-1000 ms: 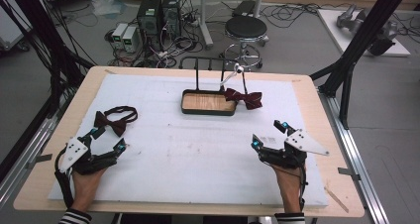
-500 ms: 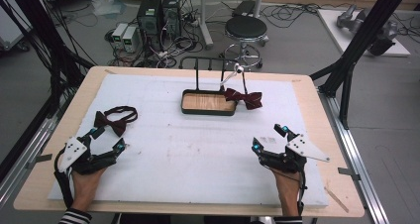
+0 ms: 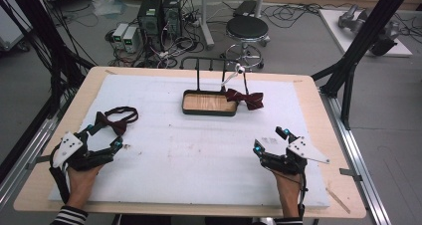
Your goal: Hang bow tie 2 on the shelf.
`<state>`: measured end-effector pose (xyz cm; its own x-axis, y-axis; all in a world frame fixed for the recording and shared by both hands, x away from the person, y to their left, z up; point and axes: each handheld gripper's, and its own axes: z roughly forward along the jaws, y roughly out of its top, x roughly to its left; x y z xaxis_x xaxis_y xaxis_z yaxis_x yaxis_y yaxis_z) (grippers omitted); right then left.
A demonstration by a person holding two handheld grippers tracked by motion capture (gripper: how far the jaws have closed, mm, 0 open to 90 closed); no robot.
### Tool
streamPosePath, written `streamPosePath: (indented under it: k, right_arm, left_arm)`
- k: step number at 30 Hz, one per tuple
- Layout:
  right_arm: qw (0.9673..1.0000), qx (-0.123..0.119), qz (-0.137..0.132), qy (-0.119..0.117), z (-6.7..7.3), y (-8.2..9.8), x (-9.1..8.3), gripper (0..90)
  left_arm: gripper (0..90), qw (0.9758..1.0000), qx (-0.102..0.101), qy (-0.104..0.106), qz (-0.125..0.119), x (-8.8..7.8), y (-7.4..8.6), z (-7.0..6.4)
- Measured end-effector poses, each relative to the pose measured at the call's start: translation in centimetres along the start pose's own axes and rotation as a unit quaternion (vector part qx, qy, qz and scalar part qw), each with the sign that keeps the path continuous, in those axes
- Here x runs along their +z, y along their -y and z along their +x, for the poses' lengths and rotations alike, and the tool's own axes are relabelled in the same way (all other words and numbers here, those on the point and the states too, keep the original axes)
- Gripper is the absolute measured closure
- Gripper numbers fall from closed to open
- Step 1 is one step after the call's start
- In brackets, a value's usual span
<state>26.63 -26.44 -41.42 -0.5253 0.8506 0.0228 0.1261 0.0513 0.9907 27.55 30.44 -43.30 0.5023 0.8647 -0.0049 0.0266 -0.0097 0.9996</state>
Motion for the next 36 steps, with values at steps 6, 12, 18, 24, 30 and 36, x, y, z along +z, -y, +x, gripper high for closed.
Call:
streamPosePath:
  k: [6,12,18,24,30,36]
  right_arm:
    - [0.9998,-0.007,0.017,-0.002,0.2,0.2,0.3,11.3]
    - [0.9998,-0.004,0.021,-0.003,0.2,0.2,0.1,11.3]
    - [0.9997,-0.004,0.022,-0.003,0.1,0.3,-0.1,11.3]
    - [0.9998,-0.004,0.018,-0.006,0.0,0.5,-0.6,11.3]
    - [0.9997,-0.004,0.023,-0.009,0.0,0.9,-0.7,11.3]
    - [0.9995,-0.004,0.028,-0.011,0.1,1.7,-0.8,11.3]
  left_arm:
    - [11.5,0.999,0.019,0.007,0.041,0.1,-1.8,0.9]
    - [11.5,0.9935,0.051,0.026,0.099,1.0,-3.3,2.1]
    - [11.5,0.9829,0.076,0.063,0.156,2.1,-4.7,3.7]
    - [11.5,0.9758,0.081,0.071,0.19,2.6,-5.4,5.2]
    - [11.5,0.9704,0.085,0.076,0.213,3.2,-5.4,6.1]
    - [11.5,0.9628,0.088,0.092,0.238,3.9,-5.2,6.7]
